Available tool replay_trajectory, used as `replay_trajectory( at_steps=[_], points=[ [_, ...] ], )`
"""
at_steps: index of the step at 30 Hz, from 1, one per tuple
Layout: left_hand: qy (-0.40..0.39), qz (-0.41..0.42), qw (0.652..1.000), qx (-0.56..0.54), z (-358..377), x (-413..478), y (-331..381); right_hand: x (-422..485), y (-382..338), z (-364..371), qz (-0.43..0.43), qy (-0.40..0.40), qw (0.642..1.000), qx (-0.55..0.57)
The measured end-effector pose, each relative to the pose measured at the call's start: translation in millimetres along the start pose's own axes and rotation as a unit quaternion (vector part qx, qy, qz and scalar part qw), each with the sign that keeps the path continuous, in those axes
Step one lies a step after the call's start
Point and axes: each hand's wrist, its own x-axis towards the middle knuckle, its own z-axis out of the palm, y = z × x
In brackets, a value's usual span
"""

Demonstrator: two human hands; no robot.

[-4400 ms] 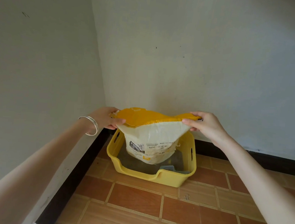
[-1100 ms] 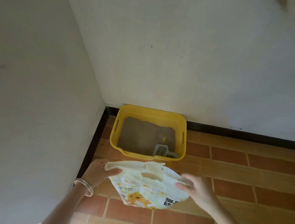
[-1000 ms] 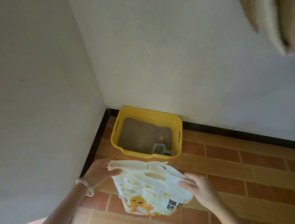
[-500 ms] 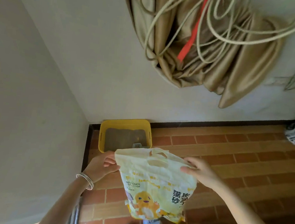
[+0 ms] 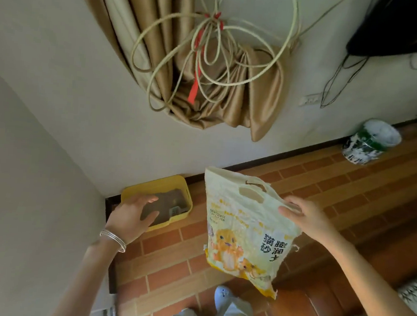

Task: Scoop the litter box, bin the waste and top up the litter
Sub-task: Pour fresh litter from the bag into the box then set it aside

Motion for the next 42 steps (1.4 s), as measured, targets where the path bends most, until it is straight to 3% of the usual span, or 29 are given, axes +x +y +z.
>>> replay_trajectory(
  at_steps=[4, 12, 18, 24, 34, 42],
  points=[
    [0.03, 0.045, 0.996, 0.072, -11.1, 9.0, 14.3, -16.1, 7.7, -20.5, -0.008, 0.086, 0.995, -0.056],
    [0.0, 0.12, 0.979, 0.166, 12.5, 51.6, 53.5, -20.3, 55.1, -65.1, 0.026, 0.129, 0.985, -0.112],
    [-0.045, 0.175, 0.964, 0.194, 51.9, 108.1, 118.5, -7.3, 102.1, -113.0, 0.067, 0.171, 0.978, -0.101],
    [-0.04, 0.244, 0.945, 0.215, 96.8, 178.4, 209.5, 16.3, 155.6, -186.8, 0.092, 0.192, 0.974, -0.072],
    [0.006, 0.372, 0.919, 0.131, 167.2, 278.0, 378.1, 32.1, 225.2, -294.2, 0.12, 0.247, 0.961, -0.042],
    [-0.014, 0.445, 0.887, 0.124, 219.7, 333.2, 448.3, 28.8, 281.5, -331.5, 0.15, 0.291, 0.945, -0.001]
  ],
)
